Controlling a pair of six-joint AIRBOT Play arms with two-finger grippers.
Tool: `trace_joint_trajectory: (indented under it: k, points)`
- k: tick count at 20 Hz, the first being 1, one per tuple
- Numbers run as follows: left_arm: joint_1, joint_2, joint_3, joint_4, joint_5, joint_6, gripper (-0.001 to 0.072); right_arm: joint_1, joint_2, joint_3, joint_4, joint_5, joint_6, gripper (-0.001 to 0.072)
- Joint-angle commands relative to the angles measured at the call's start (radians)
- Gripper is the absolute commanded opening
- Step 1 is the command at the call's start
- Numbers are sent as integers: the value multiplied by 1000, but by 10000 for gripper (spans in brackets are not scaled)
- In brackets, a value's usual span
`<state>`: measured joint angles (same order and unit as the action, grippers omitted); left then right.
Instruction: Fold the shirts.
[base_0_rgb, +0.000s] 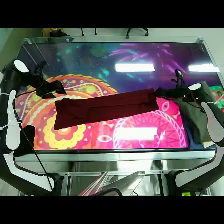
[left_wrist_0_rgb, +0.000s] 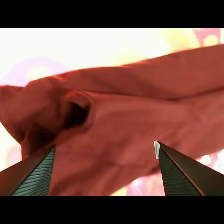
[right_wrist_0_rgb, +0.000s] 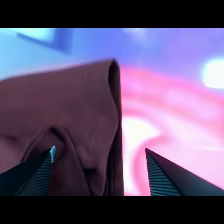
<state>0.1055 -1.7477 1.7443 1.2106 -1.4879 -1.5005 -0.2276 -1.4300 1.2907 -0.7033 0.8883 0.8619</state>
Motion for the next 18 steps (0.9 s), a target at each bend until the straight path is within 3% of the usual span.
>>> trace_joint_trajectory:
  k: [1, 5, 7, 8, 9, 10, 11, 12, 14, 18]
  points:
    - [-32, -1, 87, -7, -91, -13, 690, 8, -37, 2, 8, 66, 6, 645]
    - [-117, -1, 107, -8, -65, -27, 690, 40, -48, 2, 29, 93, 5, 638]
    - [-171, -1, 106, -8, -40, -27, 689, 52, -52, 2, 46, 116, 5, 359]
    - [-202, -1, 105, -7, -22, -27, 689, 57, -52, 2, 46, 116, 5, 301]
    - [-226, -2, 105, -7, -5, -27, 641, 58, -51, 2, 47, 117, 5, 132]
    - [-254, -2, 105, -7, 18, -27, 463, 56, -47, 2, 46, 117, 4, 28]
    - [-281, -3, 105, -7, 41, -27, 306, 54, -40, 3, 46, 121, 5, 20]
    - [-311, -4, 105, -7, 65, -27, 209, 53, -29, 6, 45, 132, 1, 19]
    - [-369, -11, 86, -7, 124, -27, 97, 50, 1, 31, 46, 180, -2, 19]
    - [-508, -84, -18, -10, 243, -55, 97, 25, 94, 119, 50, 302, 45, 18]
